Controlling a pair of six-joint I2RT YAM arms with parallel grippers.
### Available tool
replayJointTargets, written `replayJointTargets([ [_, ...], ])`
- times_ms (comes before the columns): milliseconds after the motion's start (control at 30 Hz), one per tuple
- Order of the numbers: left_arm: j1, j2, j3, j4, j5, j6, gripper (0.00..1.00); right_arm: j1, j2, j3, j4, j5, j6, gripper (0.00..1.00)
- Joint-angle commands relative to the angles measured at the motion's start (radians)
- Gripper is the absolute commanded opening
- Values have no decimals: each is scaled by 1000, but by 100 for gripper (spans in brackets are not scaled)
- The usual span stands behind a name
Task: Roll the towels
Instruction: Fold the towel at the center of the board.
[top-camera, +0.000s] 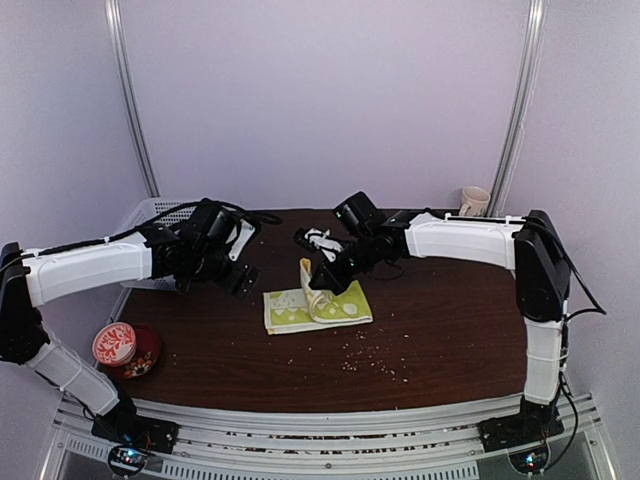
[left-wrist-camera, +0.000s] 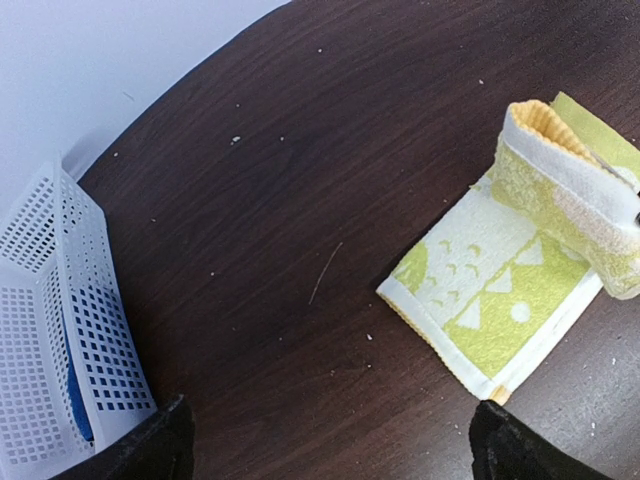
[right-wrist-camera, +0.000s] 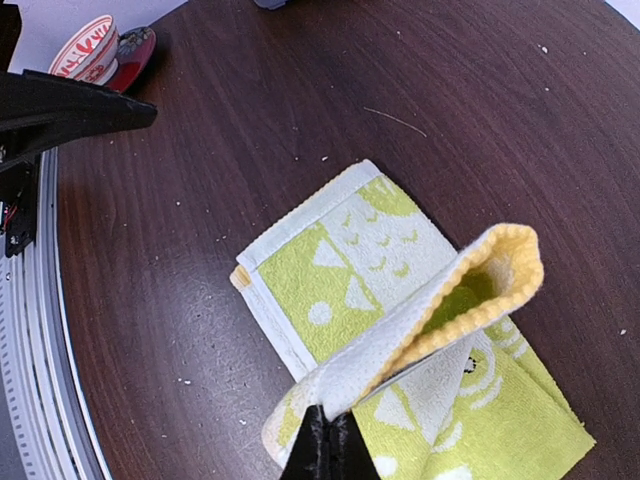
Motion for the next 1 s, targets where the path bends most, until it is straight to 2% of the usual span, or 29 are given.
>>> replayJointTargets([
  [0, 8, -27, -5, 40, 3, -9, 98, 7, 17, 30, 56, 21, 18, 0],
  [400, 7, -27, -4, 39, 3, -9, 98, 6, -12, -14, 178, 61, 75, 0],
  [867, 7, -24, -3, 40, 9, -7, 98, 31, 21, -43, 199, 38, 75, 0],
  [933, 8, -24, -3, 40, 10, -8, 98, 36, 34, -40, 208, 24, 79, 10],
  [967, 8, -24, -3, 40, 11, -7, 98, 39, 41, -36, 209, 12, 80, 20],
])
